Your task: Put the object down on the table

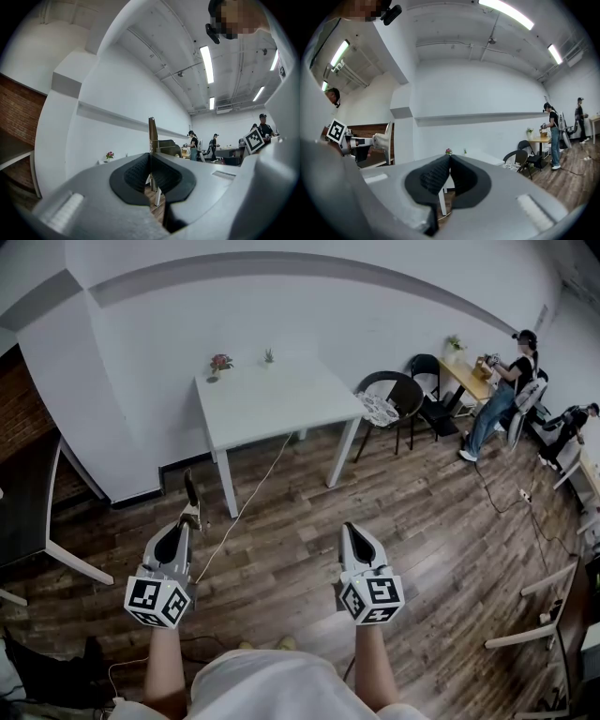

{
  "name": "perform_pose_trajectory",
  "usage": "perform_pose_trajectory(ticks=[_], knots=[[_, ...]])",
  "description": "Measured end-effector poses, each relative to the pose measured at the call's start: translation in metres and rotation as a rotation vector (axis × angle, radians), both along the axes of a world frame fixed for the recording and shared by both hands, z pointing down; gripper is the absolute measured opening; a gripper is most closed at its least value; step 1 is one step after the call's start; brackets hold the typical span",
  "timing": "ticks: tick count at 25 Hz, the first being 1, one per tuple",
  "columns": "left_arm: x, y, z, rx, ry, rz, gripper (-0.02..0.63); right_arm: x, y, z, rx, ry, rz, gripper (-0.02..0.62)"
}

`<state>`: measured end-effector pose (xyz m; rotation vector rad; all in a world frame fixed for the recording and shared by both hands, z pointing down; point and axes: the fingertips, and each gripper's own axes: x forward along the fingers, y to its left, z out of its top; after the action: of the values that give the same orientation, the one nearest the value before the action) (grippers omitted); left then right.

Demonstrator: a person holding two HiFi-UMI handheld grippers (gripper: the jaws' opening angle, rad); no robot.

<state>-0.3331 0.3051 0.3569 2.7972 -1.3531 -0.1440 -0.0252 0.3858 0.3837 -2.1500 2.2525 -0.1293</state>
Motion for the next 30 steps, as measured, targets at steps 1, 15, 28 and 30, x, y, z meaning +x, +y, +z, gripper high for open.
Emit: perform_pose_trajectory(ticks=[1,15,28,30], knots=[[0.003,0.001,-0.001,0.001,-0.002,0.0,0.012,0.003,0.0,0.0,0.0,0.0,-0.002,0.003],[0.053,-0.003,0.001,0.004,-0.021,-0.038,0.012,0.052,-0.013,0.011,0.014,-0.009,-0.034,0.003],[0.081,-0.003,0.005,-0.003,-0.035,-0.032,0.012,0.076,-0.014,0.016,0.012,-0.022,-0.036,0.003],[0.085,-0.004,0.009,-0.005,-0.039,-0.025,0.012,0.079,-0.014,0.019,0.006,-0.025,-0.03,0.003]])
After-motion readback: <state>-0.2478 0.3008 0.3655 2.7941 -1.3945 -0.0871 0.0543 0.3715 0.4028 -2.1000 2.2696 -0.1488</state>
